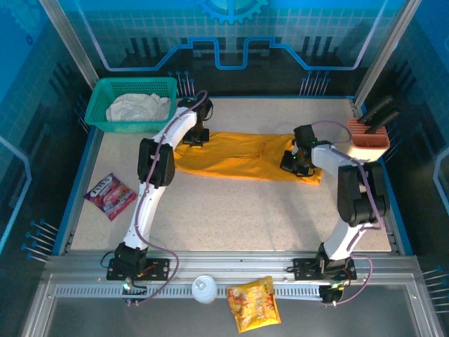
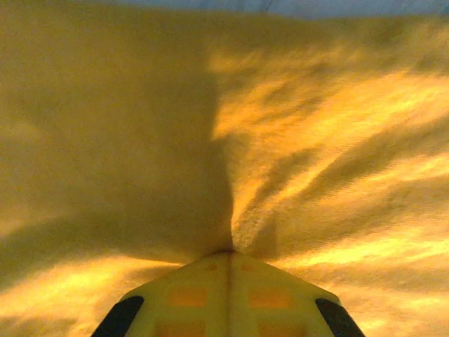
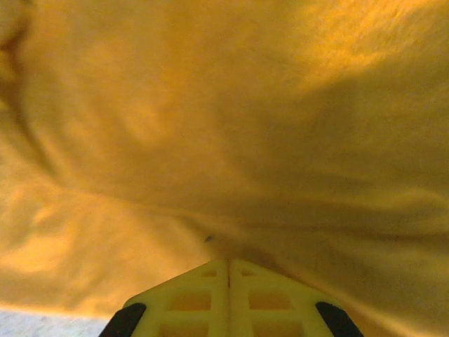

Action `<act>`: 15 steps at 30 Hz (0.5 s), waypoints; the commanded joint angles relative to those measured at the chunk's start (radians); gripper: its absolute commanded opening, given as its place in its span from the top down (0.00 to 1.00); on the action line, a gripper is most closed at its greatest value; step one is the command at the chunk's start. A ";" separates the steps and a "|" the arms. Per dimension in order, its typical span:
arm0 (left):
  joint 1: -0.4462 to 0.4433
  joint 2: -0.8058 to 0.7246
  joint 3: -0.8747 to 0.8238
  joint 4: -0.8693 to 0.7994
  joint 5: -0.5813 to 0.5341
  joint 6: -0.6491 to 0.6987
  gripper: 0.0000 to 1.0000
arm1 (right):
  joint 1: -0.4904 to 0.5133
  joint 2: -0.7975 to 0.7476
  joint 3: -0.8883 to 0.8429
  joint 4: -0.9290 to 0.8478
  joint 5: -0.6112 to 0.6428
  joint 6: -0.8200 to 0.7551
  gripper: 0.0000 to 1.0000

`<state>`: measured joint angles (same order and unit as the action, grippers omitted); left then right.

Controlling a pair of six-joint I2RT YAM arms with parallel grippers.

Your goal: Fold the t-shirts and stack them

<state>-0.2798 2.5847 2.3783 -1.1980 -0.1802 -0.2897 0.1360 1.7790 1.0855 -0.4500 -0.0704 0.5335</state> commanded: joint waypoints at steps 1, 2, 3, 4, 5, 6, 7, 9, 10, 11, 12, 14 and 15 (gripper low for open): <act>-0.012 -0.020 -0.133 -0.038 -0.038 -0.022 1.00 | -0.025 0.109 0.065 0.002 -0.006 -0.026 1.00; -0.017 -0.041 -0.180 -0.020 -0.042 -0.025 1.00 | -0.031 0.141 0.092 0.001 -0.008 -0.028 1.00; -0.023 -0.061 -0.218 -0.005 -0.042 -0.026 1.00 | -0.038 0.169 0.115 -0.003 -0.010 -0.031 1.00; -0.028 -0.084 -0.261 0.012 -0.039 -0.029 1.00 | -0.043 0.192 0.149 -0.015 -0.004 -0.036 1.00; -0.033 -0.102 -0.297 0.022 -0.038 -0.033 1.00 | -0.048 0.215 0.178 -0.021 -0.007 -0.041 1.00; -0.040 -0.122 -0.340 0.036 -0.037 -0.037 1.00 | -0.053 0.240 0.216 -0.032 -0.013 -0.045 1.00; -0.046 -0.143 -0.383 0.049 -0.038 -0.042 1.00 | -0.057 0.266 0.258 -0.049 -0.020 -0.050 1.00; -0.062 -0.185 -0.472 0.076 -0.035 -0.058 1.00 | -0.059 0.320 0.346 -0.083 -0.027 -0.067 1.00; -0.070 -0.210 -0.522 0.093 -0.027 -0.069 1.00 | -0.059 0.350 0.404 -0.102 -0.027 -0.076 1.00; -0.077 -0.237 -0.558 0.110 -0.018 -0.078 1.00 | -0.059 0.380 0.450 -0.121 -0.028 -0.081 1.00; -0.087 -0.267 -0.611 0.130 -0.004 -0.092 1.00 | -0.059 0.415 0.513 -0.143 -0.034 -0.091 1.00; -0.111 -0.327 -0.710 0.175 0.025 -0.118 1.00 | -0.059 0.490 0.635 -0.190 -0.043 -0.105 1.00; -0.125 -0.358 -0.760 0.196 0.043 -0.134 1.00 | -0.059 0.532 0.703 -0.217 -0.049 -0.112 1.00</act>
<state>-0.3679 2.2398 1.7454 -1.0233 -0.2314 -0.3653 0.0875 2.2227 1.6791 -0.5659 -0.1062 0.4618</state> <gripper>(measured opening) 0.054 0.065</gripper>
